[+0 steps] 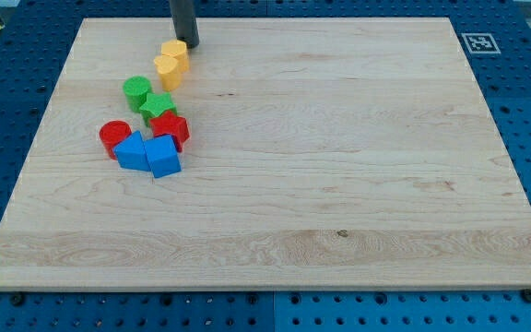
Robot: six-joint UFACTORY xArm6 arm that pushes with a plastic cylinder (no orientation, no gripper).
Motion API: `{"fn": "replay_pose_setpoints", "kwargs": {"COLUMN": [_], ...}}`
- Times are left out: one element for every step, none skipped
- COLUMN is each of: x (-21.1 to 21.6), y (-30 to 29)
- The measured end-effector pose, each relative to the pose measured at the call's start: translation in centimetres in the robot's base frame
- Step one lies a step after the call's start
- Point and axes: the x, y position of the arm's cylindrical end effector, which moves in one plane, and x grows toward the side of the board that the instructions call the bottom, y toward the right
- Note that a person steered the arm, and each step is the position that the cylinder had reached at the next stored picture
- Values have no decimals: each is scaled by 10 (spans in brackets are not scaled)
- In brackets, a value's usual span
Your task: Slide the group of blocks down a bit
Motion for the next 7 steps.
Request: {"fn": "replay_pose_setpoints", "kwargs": {"x": [13, 43, 61, 69, 70, 81, 97], "y": [-21, -34, -34, -38, -60, -68, -64]}}
